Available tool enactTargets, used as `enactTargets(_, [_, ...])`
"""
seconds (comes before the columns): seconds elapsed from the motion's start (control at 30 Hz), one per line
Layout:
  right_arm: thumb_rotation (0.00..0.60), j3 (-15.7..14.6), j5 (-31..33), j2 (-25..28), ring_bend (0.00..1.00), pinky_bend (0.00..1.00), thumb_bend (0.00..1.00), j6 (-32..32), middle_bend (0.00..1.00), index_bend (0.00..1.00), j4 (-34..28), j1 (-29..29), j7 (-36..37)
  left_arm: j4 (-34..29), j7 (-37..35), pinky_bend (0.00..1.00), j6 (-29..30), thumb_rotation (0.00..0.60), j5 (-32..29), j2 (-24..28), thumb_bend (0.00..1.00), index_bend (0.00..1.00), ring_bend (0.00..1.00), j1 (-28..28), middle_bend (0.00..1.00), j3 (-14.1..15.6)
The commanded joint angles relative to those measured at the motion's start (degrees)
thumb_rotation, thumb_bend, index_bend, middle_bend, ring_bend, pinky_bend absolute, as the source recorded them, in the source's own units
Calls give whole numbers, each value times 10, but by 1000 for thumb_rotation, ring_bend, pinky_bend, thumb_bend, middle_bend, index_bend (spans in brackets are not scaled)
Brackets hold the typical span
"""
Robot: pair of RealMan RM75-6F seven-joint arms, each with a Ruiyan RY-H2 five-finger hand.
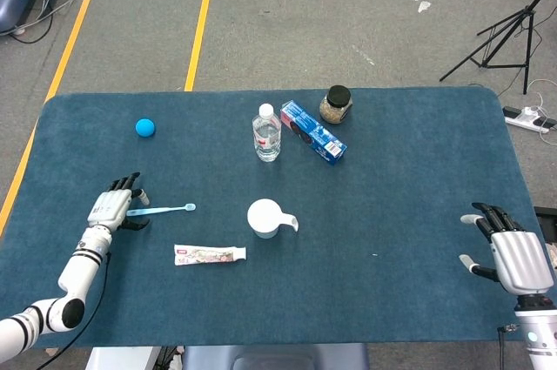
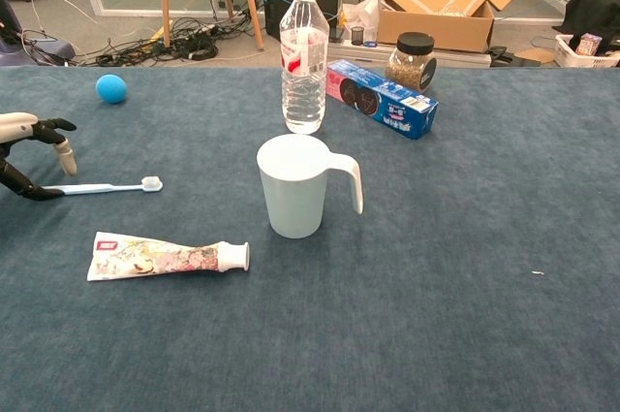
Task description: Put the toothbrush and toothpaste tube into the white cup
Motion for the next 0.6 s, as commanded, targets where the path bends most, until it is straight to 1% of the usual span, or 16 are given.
enactTargets(0.03, [600, 0, 0, 0, 186, 446, 98, 0, 225, 353, 0, 0, 0, 12, 3, 0, 1, 600, -3, -10, 252, 413, 0, -1, 0, -2])
enactTargets(0.6, [600, 0, 0, 2, 186, 446, 98, 0, 225, 353, -1, 0, 4, 47, 21, 0, -8, 600, -15, -33, 252, 440, 0, -3, 0, -2])
